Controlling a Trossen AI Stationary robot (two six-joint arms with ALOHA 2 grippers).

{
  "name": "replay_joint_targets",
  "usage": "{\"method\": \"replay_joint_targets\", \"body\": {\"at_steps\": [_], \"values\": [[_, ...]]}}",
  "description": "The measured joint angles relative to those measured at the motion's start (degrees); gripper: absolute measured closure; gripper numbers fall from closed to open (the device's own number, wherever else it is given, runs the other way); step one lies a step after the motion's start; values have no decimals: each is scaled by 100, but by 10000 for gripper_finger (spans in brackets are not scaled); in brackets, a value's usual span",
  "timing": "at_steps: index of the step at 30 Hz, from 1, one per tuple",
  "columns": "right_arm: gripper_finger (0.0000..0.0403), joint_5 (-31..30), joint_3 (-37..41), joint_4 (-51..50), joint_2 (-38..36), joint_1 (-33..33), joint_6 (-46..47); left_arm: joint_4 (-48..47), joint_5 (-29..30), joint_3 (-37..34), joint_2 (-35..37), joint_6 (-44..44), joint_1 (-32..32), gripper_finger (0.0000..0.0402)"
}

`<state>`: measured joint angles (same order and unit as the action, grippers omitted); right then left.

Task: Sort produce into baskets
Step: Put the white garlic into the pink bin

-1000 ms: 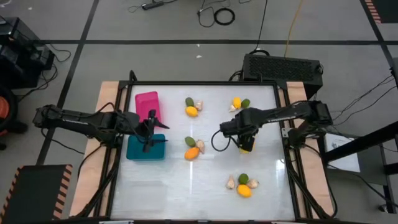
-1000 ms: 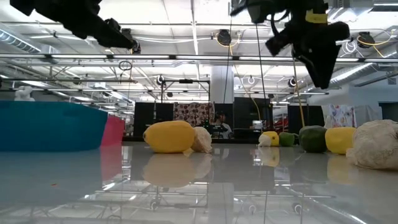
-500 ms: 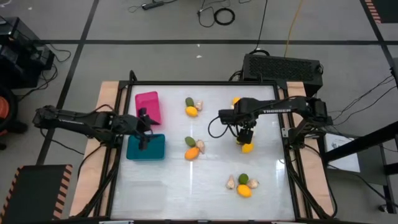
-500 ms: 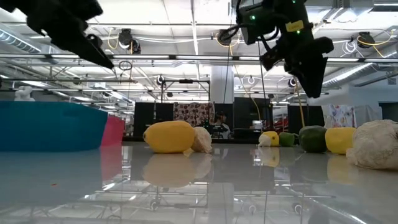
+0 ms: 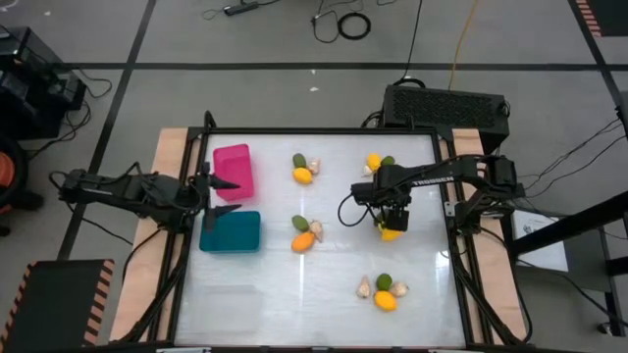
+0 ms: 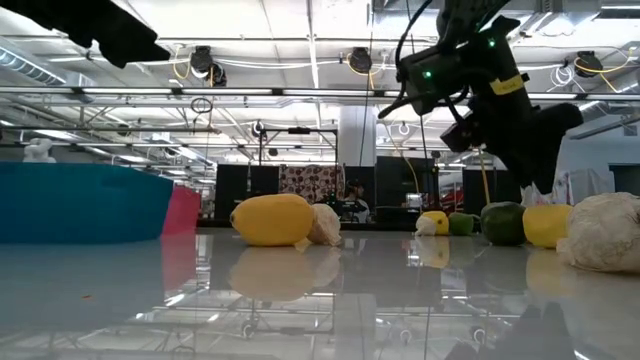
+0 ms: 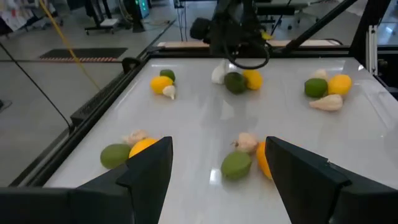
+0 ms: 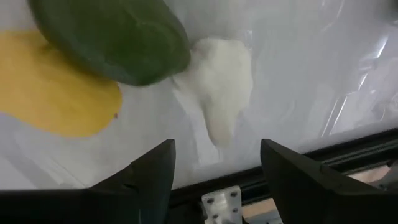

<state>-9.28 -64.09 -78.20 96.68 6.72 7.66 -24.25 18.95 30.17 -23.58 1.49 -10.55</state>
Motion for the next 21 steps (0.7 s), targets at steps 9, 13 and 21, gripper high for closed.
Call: {"method": "replay_joint_targets", "body": {"at_steps": [9, 13, 21], "values": [[206, 6, 284, 654, -2, 0, -126, 117, -6, -65, -6, -34, 0, 139], [248, -6, 339, 638, -2, 0, -124, 117, -6, -65, -6, -36, 0, 139], [385, -17, 310, 370, -3, 0, -144, 125, -5, -65, -6, -36, 0, 139]]}}
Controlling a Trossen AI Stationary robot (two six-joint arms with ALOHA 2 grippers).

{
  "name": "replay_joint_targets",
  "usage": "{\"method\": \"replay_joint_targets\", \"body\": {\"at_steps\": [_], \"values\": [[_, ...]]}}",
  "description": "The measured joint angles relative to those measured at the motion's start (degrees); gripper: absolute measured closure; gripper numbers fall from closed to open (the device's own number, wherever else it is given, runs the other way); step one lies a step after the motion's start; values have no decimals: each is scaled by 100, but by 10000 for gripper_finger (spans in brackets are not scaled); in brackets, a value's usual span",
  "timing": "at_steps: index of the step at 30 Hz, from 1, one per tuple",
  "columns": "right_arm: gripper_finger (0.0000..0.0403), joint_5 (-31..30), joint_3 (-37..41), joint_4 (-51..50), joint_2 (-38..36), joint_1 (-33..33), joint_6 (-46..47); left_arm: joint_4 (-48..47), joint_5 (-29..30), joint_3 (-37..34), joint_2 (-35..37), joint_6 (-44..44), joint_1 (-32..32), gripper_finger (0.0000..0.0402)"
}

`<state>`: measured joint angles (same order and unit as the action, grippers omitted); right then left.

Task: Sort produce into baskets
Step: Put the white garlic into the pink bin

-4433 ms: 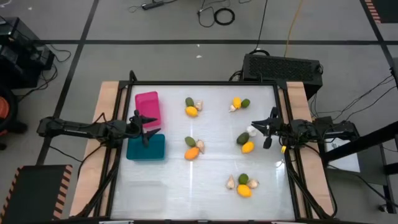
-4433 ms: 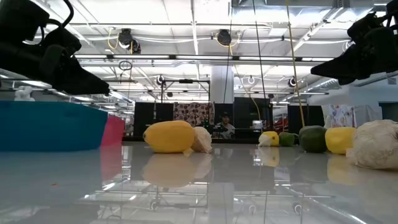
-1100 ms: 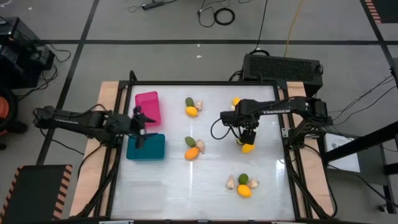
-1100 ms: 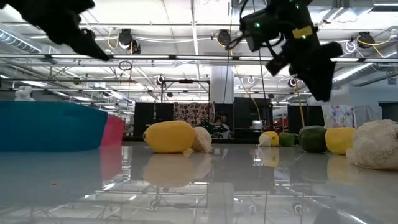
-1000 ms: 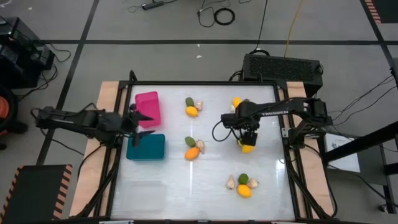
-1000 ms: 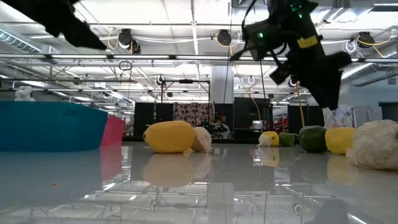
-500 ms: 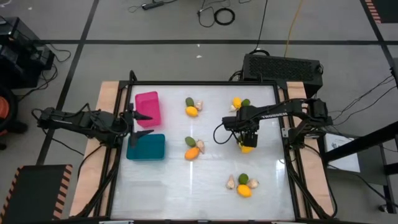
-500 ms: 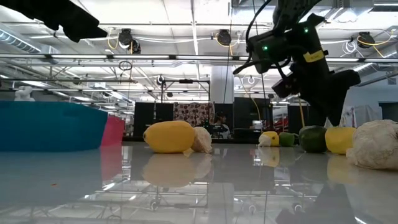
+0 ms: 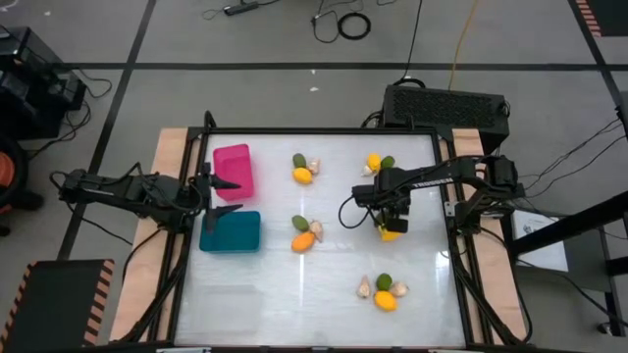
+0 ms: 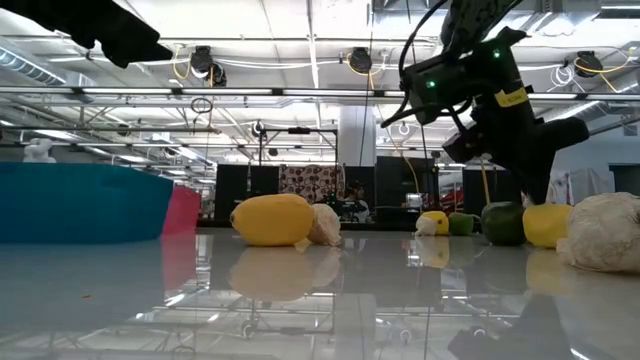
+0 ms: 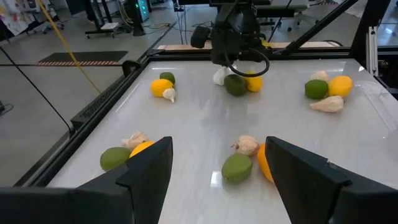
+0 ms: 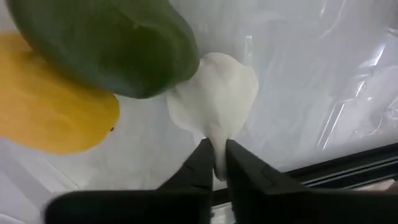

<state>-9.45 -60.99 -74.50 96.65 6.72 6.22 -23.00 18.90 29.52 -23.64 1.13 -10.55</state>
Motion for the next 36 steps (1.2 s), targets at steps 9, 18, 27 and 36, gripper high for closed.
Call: {"method": "replay_joint_targets", "body": {"at_steps": [9, 18, 27, 36], "values": [[399, -881, -1107, -1242, 1, -2, 223, 0, 7, 0, 0, -4, 0, 139], [400, -1959, -2523, 740, -10, 14, 470, -6, 291, 0, 0, -14, 0, 139], [401, -1380, -2309, 6934, 916, 13, -878, -67, 1994, 2, -3, 459, 4, 139], [401, -1121, -3037, 9931, 2854, 61, -865, -79, 2087, 2, -24, 437, 2, 139]]}}
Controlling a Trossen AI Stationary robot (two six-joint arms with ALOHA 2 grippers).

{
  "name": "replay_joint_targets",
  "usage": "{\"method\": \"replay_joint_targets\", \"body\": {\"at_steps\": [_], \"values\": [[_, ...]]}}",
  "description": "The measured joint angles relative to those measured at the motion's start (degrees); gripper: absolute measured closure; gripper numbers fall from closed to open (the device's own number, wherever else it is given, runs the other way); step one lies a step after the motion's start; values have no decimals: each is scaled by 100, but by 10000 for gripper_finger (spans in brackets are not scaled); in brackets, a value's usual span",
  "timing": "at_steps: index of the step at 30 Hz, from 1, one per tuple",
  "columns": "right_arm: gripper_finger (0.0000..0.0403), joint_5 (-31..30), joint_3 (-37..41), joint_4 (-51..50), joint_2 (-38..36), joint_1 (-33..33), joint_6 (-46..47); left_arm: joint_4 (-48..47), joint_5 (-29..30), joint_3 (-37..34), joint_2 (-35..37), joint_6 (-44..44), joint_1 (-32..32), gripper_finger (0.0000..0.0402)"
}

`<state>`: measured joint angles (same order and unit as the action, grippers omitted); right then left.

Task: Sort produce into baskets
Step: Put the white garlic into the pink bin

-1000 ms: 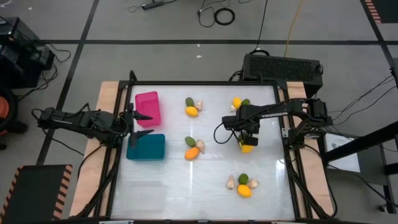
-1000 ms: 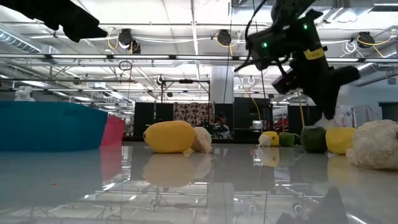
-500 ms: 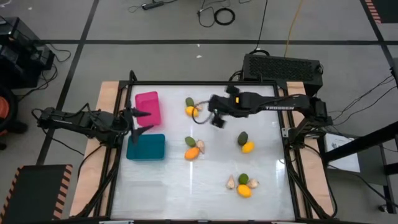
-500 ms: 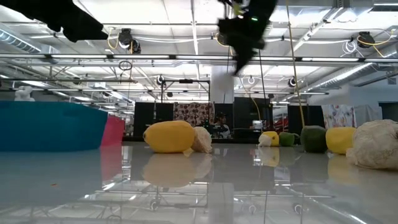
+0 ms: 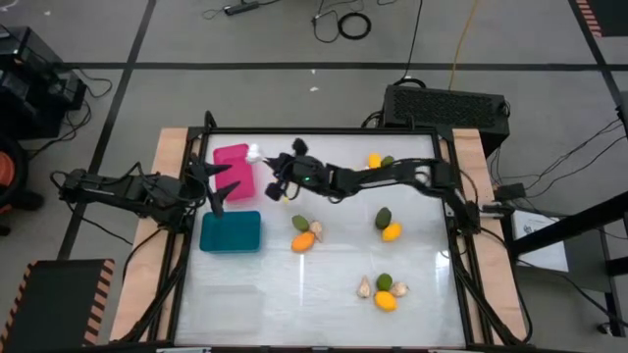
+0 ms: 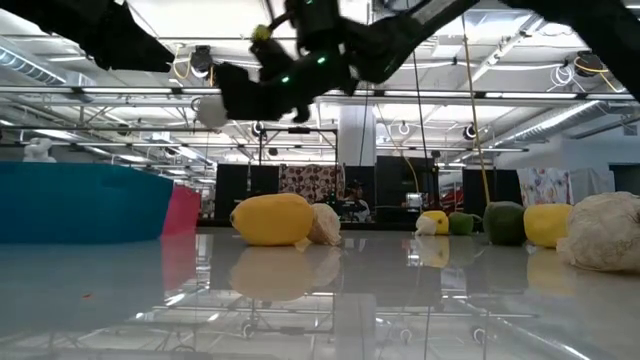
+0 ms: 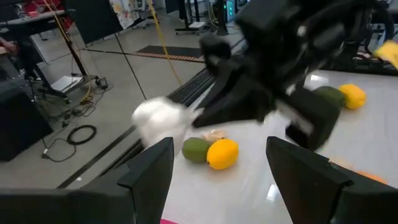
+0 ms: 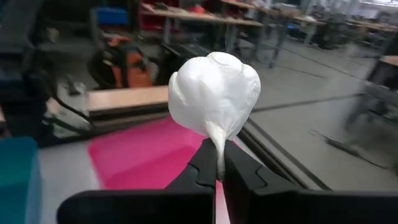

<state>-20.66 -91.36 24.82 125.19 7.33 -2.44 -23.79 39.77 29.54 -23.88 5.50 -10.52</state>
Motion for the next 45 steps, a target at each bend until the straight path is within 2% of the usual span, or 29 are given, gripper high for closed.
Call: {"method": "replay_joint_targets", "body": {"at_steps": [5, 11, 15, 33, 45], "values": [[401, 602, -1303, -584, 960, 69, 218, -4, 13, 0, 0, -37, 0, 139], [401, 755, -2894, -1731, 1774, 92, 190, -120, 13, 0, 0, -24, 0, 139], [401, 763, -3574, -2164, 2137, 104, 260, -122, 9, 0, 0, -28, 0, 139], [361, 885, -3671, -2627, 2221, 83, 282, -258, -27, 0, 0, 13, 0, 139], [314, 885, -3671, -2853, 2109, 83, 109, -248, -67, 0, 0, 27, 0, 139]]}}
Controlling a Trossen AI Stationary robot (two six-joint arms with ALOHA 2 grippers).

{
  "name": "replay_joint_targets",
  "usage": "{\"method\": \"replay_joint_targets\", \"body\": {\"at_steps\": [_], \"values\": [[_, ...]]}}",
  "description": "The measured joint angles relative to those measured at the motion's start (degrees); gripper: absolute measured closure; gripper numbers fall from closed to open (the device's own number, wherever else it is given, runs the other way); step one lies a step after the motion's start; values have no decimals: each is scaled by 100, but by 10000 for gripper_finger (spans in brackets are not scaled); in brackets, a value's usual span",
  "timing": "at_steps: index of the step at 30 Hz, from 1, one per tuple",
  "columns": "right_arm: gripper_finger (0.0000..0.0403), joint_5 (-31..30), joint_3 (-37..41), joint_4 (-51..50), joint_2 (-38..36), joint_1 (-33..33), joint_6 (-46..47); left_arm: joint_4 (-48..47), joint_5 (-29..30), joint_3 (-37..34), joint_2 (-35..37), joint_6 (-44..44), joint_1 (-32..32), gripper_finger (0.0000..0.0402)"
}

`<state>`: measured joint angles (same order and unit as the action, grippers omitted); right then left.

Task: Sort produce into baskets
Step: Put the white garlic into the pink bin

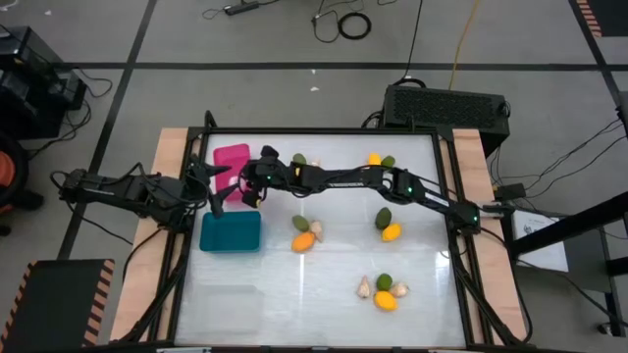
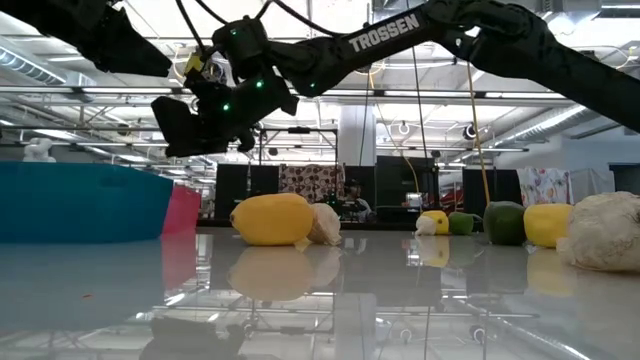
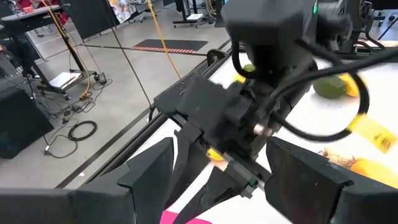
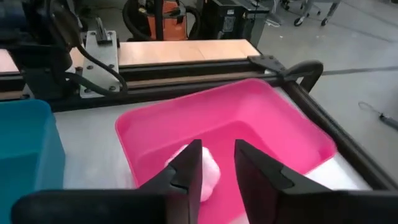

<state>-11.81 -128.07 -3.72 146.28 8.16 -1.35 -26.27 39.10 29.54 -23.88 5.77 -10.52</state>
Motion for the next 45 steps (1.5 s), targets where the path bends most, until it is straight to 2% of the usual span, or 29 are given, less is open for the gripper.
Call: {"method": "replay_joint_targets", "body": {"at_steps": [11, 24, 35, 37, 42, 45], "values": [[284, -2, 0, -2571, -1081, 26, -10, 11, -620, 0, -9, 150, 0, 139], [226, -3, -1, -6120, -2215, -137, 1007, 67, -897, -35, -22, 303, -2, 139], [225, 82, 1, -8578, -2328, -816, 2353, 203, -1023, -98, -306, 594, -2, 139], [225, 341, 46, -8633, -2330, -1034, 2561, 202, -1081, -98, -405, 596, -2, 139], [225, 1507, 84, -8626, -2441, -1731, 2871, 430, -1106, -98, -624, 514, -2, 139], [225, 1524, 76, -8630, -2452, -2226, 3155, 784, -1106, -98, -750, 270, -2, 139]]}}
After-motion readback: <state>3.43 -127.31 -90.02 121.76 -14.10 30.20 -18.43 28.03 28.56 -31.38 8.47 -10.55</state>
